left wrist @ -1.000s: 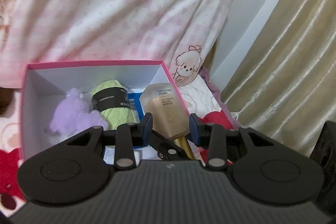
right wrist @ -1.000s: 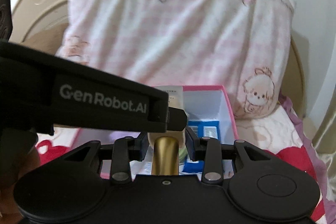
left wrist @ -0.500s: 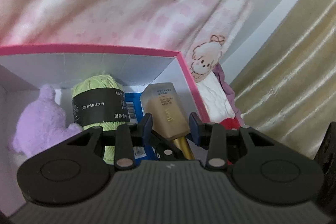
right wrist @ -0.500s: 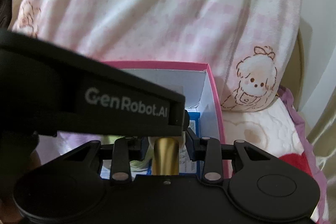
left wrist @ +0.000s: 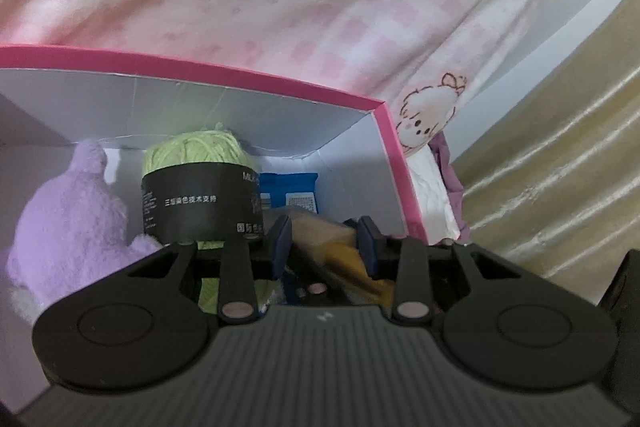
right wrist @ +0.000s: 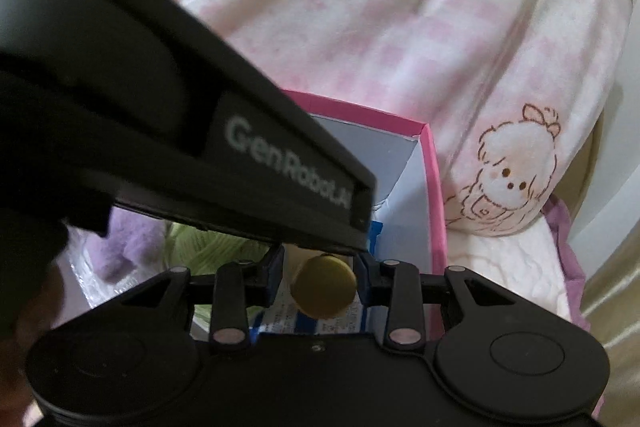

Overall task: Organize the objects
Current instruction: 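Open the left gripper and withdraw from the box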

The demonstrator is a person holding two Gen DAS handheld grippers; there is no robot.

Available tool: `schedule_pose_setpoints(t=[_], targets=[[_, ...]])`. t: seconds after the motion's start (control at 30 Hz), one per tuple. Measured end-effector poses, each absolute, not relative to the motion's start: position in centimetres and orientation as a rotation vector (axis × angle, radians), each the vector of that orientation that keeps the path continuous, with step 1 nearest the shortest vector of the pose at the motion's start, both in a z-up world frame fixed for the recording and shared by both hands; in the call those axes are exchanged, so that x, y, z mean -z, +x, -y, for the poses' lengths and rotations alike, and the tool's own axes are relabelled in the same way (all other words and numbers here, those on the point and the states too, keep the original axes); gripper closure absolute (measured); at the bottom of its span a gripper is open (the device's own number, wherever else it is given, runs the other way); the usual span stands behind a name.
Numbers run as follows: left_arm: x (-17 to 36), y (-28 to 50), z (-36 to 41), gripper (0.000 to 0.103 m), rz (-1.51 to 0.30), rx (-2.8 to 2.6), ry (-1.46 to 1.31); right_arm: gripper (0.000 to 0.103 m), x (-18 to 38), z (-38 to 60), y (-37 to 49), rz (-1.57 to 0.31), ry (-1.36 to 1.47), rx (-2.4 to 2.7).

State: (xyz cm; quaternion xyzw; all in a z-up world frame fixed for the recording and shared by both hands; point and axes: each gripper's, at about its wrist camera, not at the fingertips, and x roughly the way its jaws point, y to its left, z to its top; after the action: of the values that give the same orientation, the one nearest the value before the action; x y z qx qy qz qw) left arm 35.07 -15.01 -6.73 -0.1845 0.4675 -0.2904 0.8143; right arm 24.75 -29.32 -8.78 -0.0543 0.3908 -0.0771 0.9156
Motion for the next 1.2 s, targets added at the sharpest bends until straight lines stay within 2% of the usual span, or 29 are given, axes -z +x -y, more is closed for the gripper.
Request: schedule_pose_setpoints(t=[0.33, 0.77, 0.97, 1.2], targets=[[1.8, 31.5, 13.2, 0.060, -1.011, 0.600, -0.290, 0.057, 4.2, 34.0, 19.8, -0.777, 0.156, 0.030], [-6.6, 22.8, 11.1, 0.053, -1.006, 0.600, -0.088, 0.054, -3.6, 32.3, 12.1, -0.781, 0.141, -0.143], [-7.0, 18.3, 10.2, 0.049, -1.014, 0.576, -0.013, 0.049, -4.6, 30.2, 7.9, -0.785, 0.102, -0.239], [-3.7, 15.0, 8.4, 0.045, -1.060, 0.541, -0.036, 0.037, -2.1, 28.1, 4.8, -0.805, 0.016, -0.305]])
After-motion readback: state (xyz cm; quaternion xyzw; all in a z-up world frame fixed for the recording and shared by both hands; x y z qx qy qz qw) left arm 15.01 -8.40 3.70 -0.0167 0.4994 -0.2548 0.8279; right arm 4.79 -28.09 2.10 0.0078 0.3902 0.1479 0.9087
